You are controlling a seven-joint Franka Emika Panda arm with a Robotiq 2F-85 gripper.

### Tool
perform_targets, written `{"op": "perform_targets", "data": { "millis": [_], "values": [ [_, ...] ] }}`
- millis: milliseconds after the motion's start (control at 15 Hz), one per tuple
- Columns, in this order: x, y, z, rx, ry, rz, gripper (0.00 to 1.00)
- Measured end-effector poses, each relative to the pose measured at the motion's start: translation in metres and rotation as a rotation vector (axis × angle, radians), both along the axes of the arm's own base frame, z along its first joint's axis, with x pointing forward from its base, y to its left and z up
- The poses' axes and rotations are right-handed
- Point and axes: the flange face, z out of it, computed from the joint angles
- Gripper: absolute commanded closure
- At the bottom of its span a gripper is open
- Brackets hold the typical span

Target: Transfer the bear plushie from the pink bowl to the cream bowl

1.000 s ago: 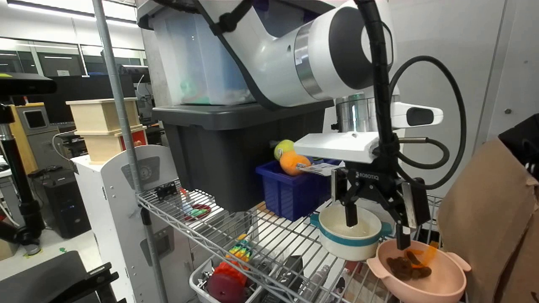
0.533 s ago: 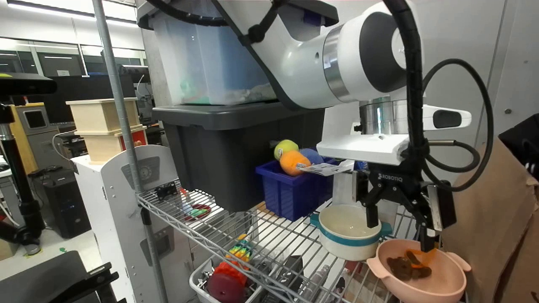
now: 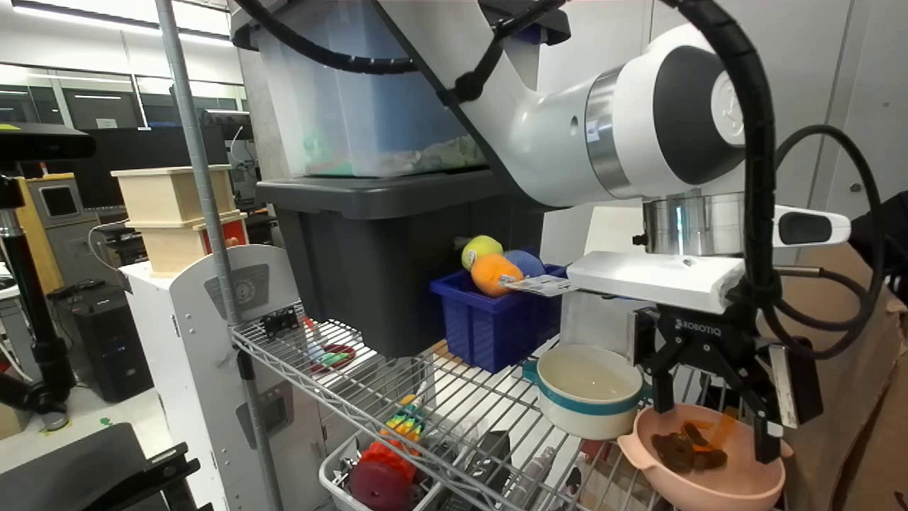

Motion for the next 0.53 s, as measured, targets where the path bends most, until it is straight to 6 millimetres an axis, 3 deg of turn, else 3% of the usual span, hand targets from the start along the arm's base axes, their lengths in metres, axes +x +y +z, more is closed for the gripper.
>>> {"op": "perform_targets", "data": {
  "millis": [333,533],
  "values": [
    [-0.008,0.008,-0.035,0.003,0.053,-0.002,0.00],
    [-0.009,0.022,-0.041,0.003,0.075,-0.014,0.00]
  ]
}}
